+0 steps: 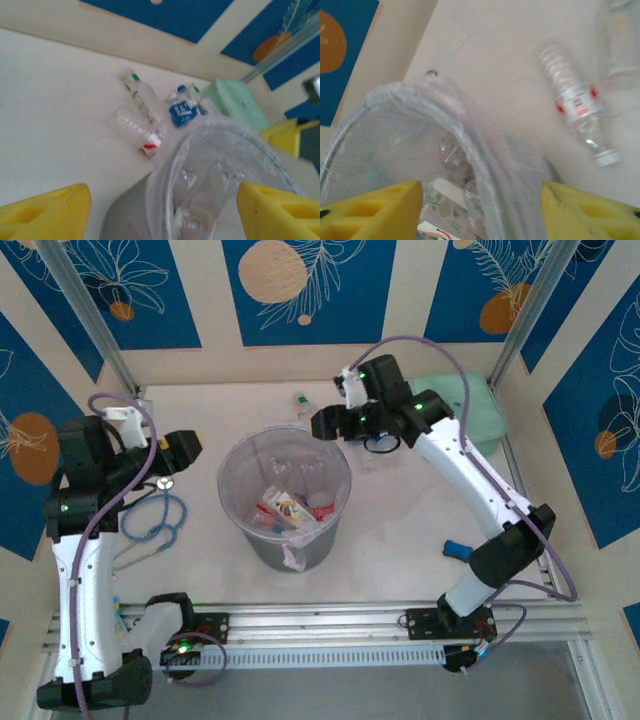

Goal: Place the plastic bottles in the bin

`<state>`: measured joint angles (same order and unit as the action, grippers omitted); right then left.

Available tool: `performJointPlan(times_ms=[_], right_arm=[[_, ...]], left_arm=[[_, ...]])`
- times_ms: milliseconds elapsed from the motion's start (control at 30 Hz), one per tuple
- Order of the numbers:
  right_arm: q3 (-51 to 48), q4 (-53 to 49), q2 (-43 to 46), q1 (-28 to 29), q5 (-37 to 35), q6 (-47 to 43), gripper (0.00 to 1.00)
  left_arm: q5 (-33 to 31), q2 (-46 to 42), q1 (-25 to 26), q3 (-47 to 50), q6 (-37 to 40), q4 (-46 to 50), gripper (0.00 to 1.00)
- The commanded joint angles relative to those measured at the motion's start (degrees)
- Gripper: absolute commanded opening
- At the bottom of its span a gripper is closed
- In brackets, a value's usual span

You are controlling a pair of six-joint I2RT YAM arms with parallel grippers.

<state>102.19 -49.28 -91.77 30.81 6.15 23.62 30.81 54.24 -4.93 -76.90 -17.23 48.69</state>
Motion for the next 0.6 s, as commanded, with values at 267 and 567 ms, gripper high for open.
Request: performJointPlan(times_ms=[267, 567], right_arm=[[1.2, -5.9, -5.4, -20.4, -8.3, -13.2, 0.65], [17.3, -8.6, -28.9, -21.1, -20.4, -17.1, 0.59]], left_arm=[[-13.1, 6.4, 14.7, -1.8, 9.1, 6.8, 0.74], [-22.3, 10.3, 19.8, -3.6, 13.0, 10.7, 0.69]])
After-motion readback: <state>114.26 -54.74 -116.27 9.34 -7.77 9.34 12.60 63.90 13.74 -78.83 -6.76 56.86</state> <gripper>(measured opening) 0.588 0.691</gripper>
